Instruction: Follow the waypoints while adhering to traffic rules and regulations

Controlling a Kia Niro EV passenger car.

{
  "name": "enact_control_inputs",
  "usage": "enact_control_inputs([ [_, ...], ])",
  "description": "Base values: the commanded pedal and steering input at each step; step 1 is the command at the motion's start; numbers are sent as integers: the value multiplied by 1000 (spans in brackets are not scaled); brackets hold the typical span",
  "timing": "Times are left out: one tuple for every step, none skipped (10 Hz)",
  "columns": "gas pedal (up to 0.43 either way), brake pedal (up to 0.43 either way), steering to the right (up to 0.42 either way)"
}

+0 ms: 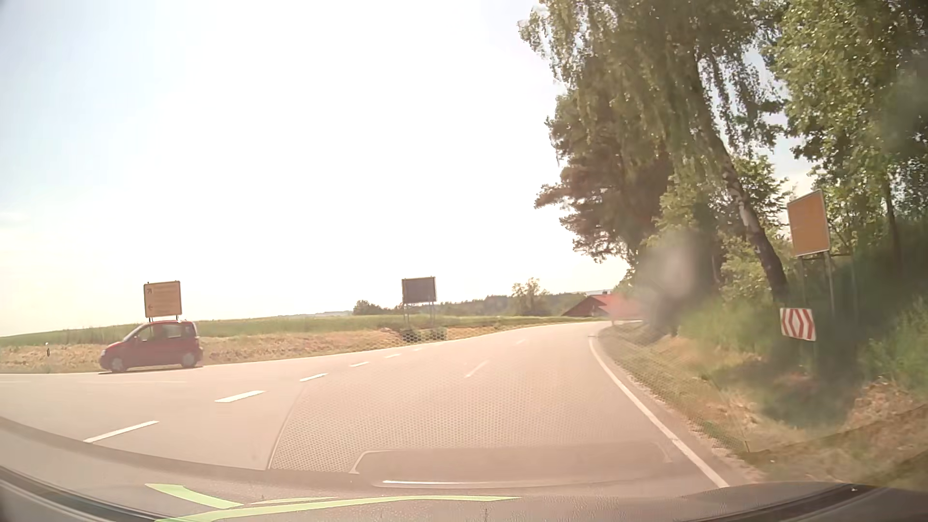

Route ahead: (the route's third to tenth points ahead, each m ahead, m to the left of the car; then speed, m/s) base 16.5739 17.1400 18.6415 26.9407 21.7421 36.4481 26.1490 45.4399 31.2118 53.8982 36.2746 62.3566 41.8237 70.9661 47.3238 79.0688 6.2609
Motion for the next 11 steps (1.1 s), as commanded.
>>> enact_control_inputs([
  [0,49,-168],
  [0,6,-191],
  [0,0,-215],
  [0,0,-232],
  [0,0,-249],
  [0,0,-265],
  [0,0,-280],
  [0,0,-296],
  [0,0,-303],
  [0,0,-307],
  [0,0,-308],
])
